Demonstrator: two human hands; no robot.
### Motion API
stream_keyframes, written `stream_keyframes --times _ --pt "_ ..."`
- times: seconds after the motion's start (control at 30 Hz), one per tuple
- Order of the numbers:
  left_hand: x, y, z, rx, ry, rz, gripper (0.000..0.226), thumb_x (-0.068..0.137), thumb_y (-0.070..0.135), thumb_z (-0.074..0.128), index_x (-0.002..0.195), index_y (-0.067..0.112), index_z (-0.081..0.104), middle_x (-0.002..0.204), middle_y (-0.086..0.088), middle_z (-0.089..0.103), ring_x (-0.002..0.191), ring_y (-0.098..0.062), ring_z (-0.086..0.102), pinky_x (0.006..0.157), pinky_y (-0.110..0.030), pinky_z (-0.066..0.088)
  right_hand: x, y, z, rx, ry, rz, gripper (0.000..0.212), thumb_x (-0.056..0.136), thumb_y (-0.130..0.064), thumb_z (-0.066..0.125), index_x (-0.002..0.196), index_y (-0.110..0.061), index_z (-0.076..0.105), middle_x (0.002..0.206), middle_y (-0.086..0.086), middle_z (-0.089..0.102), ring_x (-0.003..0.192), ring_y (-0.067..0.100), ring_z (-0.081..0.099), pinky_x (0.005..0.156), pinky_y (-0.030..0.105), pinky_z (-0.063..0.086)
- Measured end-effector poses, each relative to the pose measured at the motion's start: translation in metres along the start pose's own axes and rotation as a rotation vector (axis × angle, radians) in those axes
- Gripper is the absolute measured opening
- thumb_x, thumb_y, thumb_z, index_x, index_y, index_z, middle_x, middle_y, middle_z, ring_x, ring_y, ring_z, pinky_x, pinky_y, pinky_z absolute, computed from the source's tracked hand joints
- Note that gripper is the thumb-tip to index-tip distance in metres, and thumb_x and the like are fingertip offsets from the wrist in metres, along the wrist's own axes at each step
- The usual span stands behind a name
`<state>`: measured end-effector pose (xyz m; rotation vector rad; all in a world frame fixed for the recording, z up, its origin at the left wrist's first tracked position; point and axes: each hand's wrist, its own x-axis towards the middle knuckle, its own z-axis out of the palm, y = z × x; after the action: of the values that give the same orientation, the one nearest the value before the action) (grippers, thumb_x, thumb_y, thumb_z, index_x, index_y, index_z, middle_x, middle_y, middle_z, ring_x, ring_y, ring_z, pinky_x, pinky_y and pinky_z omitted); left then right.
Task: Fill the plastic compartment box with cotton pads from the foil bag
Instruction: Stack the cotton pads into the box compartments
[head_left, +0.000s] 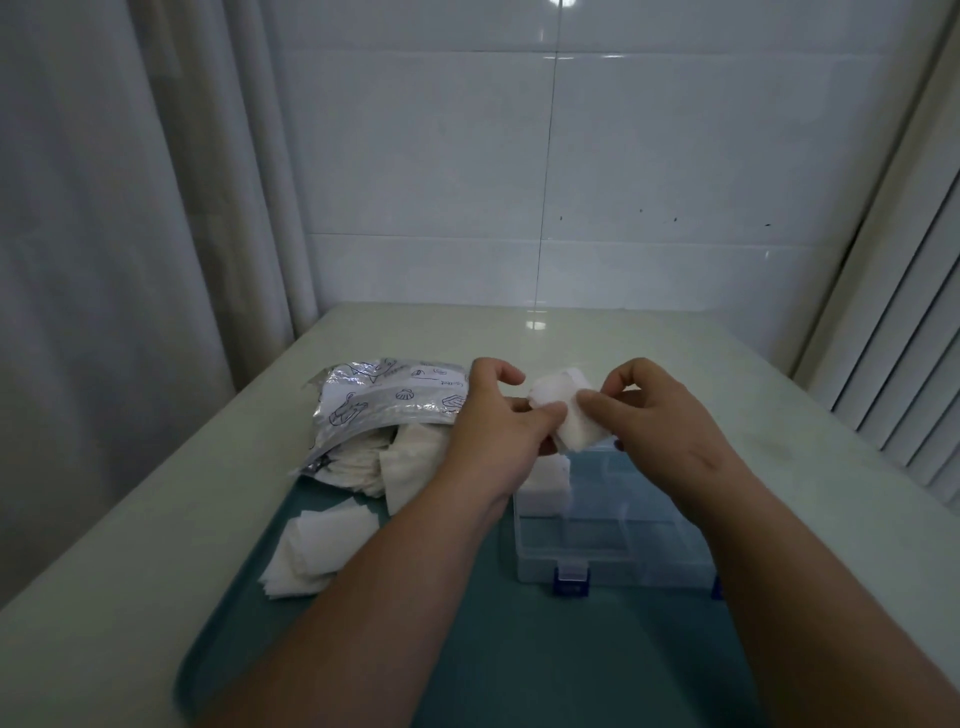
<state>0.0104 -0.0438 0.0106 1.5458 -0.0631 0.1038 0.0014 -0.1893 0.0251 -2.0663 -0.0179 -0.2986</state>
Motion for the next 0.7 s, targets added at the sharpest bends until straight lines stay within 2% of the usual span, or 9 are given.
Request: stream_keyframes --times 0.07,0.23,0.3,0.37,0.43,0.5,0.63,0.7 --pt "0.0 0.003 0.003 0.099 -0.012 0.022 0.035 0.086 0.01 0.071 0.103 0.021 0.042 0.1 -0.014 0.066 0.086 -0.024 0.07 0.064 -0.026 0.059 0.001 0.001 -0.004 0.049 -0.028 0.036 0.015 0.089 -0.028 0.063 0.094 -0.022 0.05 0.096 0.005 0.068 0.086 0.025 0.066 0.078 0.041 0.059" --pt "0.003 -0.003 0.015 0.279 0.027 0.046 0.024 0.084 0.018 0.074 0.085 0.015 0.05 0.084 -0.009 0.065 0.08 -0.028 0.07 0.07 -0.045 0.061 0.004 0.007 -0.014 0.02 -0.111 0.124 0.011 0.089 -0.019 0.064 0.091 -0.017 0.054 0.093 0.009 0.068 0.084 0.028 0.068 0.077 0.042 0.06" --pt "0.004 -0.006 0.019 0.364 0.001 0.054 0.016 0.084 0.017 0.072 0.08 0.016 0.056 0.08 -0.007 0.067 0.074 -0.025 0.07 0.071 -0.045 0.06 0.006 0.01 -0.015 -0.024 -0.139 0.141 0.008 0.089 -0.019 0.064 0.089 -0.017 0.057 0.093 0.007 0.067 0.084 0.029 0.067 0.079 0.043 0.06" --pt "0.007 -0.006 0.02 0.467 -0.013 0.071 0.013 0.085 0.016 0.069 0.077 0.02 0.058 0.078 -0.004 0.068 0.071 -0.024 0.069 0.069 -0.038 0.058 0.008 0.013 -0.013 -0.131 -0.146 0.129 0.007 0.089 -0.023 0.063 0.087 -0.021 0.057 0.09 0.001 0.065 0.083 0.026 0.065 0.081 0.044 0.058" --pt "0.009 -0.007 0.022 0.614 -0.012 0.101 0.014 0.086 0.019 0.066 0.076 0.024 0.058 0.08 0.001 0.066 0.074 -0.02 0.064 0.062 -0.029 0.048 0.01 0.017 -0.011 -0.199 -0.147 0.121 0.007 0.09 -0.025 0.062 0.085 -0.024 0.058 0.089 -0.001 0.064 0.082 0.023 0.064 0.081 0.046 0.058" --pt "0.009 -0.007 0.023 0.71 -0.026 0.111 0.011 0.088 0.02 0.063 0.079 0.026 0.058 0.085 0.004 0.064 0.08 -0.019 0.061 0.063 -0.027 0.041 0.012 0.02 -0.009 -0.206 -0.15 0.134 0.007 0.089 -0.022 0.062 0.084 -0.024 0.057 0.093 0.001 0.065 0.082 0.023 0.064 0.08 0.045 0.059" --pt "0.007 -0.008 0.025 0.895 -0.062 0.155 0.006 0.093 0.024 0.057 0.09 0.028 0.058 0.095 0.006 0.064 0.09 -0.019 0.059 0.073 -0.029 0.045 0.013 0.022 -0.007 -0.23 -0.152 0.165 0.011 0.09 -0.019 0.063 0.087 -0.024 0.054 0.102 0.007 0.062 0.085 0.024 0.064 0.067 0.032 0.061" --pt "0.006 -0.008 0.025 0.936 -0.078 0.151 0.005 0.094 0.025 0.056 0.094 0.028 0.059 0.1 0.006 0.064 0.093 -0.019 0.059 0.077 -0.03 0.047 0.013 0.022 -0.005 -0.262 -0.158 0.163 0.013 0.09 -0.02 0.064 0.086 -0.025 0.053 0.101 0.006 0.061 0.083 0.023 0.064 0.063 0.03 0.061"
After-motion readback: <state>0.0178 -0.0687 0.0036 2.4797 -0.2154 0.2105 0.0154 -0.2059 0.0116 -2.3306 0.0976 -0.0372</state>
